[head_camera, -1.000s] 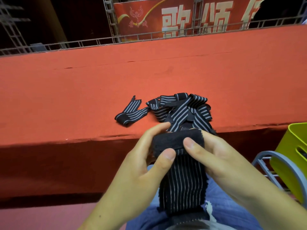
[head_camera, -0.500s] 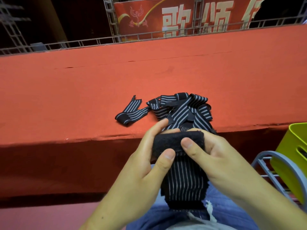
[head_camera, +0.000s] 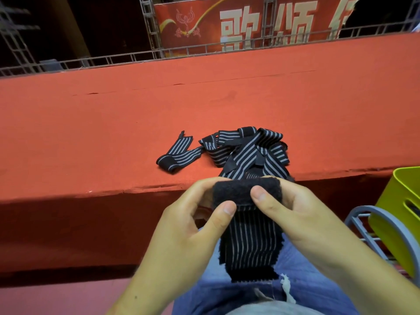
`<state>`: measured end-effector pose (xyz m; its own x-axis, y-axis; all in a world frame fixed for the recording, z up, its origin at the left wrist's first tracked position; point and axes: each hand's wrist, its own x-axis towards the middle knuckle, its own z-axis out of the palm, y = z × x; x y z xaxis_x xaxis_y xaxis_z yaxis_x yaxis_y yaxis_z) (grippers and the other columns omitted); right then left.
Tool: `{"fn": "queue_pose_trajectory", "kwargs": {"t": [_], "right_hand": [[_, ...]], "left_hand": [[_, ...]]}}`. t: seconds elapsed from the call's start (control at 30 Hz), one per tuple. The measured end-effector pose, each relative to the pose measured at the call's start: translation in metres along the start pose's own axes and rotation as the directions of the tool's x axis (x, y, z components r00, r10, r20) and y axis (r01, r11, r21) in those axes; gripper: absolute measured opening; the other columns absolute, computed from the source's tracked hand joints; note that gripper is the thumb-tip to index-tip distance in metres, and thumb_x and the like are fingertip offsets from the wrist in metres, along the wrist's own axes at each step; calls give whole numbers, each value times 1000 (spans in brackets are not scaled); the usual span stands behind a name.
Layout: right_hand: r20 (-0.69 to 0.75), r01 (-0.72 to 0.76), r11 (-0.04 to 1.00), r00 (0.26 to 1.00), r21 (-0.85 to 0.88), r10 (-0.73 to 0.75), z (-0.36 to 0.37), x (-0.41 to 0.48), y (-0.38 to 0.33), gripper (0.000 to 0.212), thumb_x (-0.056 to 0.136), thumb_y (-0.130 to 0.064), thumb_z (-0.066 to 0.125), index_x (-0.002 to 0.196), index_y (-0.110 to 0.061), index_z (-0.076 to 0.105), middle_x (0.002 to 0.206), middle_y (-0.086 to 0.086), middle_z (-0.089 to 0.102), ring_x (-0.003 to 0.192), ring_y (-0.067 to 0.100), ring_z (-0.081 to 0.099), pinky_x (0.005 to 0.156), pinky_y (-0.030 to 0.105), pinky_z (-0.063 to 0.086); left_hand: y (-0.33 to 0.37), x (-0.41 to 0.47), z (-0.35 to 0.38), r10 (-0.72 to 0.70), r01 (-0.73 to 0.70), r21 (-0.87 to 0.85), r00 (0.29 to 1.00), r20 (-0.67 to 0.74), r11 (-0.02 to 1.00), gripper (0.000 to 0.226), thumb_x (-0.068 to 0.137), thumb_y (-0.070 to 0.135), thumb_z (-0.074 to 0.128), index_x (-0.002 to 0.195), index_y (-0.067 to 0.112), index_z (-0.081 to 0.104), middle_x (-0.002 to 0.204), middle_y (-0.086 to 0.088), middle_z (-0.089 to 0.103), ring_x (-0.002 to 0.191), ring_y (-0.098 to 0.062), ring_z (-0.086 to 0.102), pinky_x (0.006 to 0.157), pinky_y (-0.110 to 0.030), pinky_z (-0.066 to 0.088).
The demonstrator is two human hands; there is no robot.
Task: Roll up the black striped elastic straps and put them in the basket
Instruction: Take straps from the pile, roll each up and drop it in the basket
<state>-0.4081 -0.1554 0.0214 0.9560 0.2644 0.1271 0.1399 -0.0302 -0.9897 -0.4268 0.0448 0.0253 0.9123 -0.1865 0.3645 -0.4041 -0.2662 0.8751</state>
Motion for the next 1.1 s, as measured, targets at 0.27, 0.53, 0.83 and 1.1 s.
{"fn": "queue_pose_trajectory", "kwargs": {"t": [0.27, 0.53, 0.83, 1.1], "right_hand": [[69, -175, 985, 982, 1, 175, -2, 1, 7, 90, 79, -89, 56, 121, -11, 71, 125, 20, 72, 122, 37, 68, 112, 62, 45], [165, -179, 969, 975, 172, 150, -1, -1, -2, 52, 92, -70, 48, 115, -34, 79, 122, 0, 78, 119, 16, 72, 114, 46, 45], [172, -138, 975, 979, 172, 108, 1, -4, -4, 37, 98, -41, 57, 128, -26, 73, 129, 4, 75, 123, 21, 70, 110, 49, 46], [188, -78, 997, 979, 0, 77, 7, -3, -5, 38, 102, -54, 51, 132, -36, 67, 132, -14, 72, 127, 7, 65, 114, 42, 43]], "left_hand": [[0, 1, 0, 67, -67, 3, 991, -114, 998, 31, 94, 18, 68, 119, 36, 68, 117, 13, 74, 114, -11, 69, 96, -26, 53], [-5, 2, 2, 80, -83, -19, 991, -108, 996, 47, 89, 3, 71, 113, 44, 73, 118, 4, 71, 112, -23, 69, 94, -33, 54], [-3, -5, 4, -56, 54, 25, 994, 99, 998, 71, 89, 55, 61, 151, 57, 27, 145, 31, 53, 137, 4, 49, 115, -37, 37], [3, -8, 10, -81, 83, -19, 992, 95, 996, 70, 86, 73, 48, 146, 70, 13, 138, 42, 52, 131, 15, 48, 108, -27, 37]]}}
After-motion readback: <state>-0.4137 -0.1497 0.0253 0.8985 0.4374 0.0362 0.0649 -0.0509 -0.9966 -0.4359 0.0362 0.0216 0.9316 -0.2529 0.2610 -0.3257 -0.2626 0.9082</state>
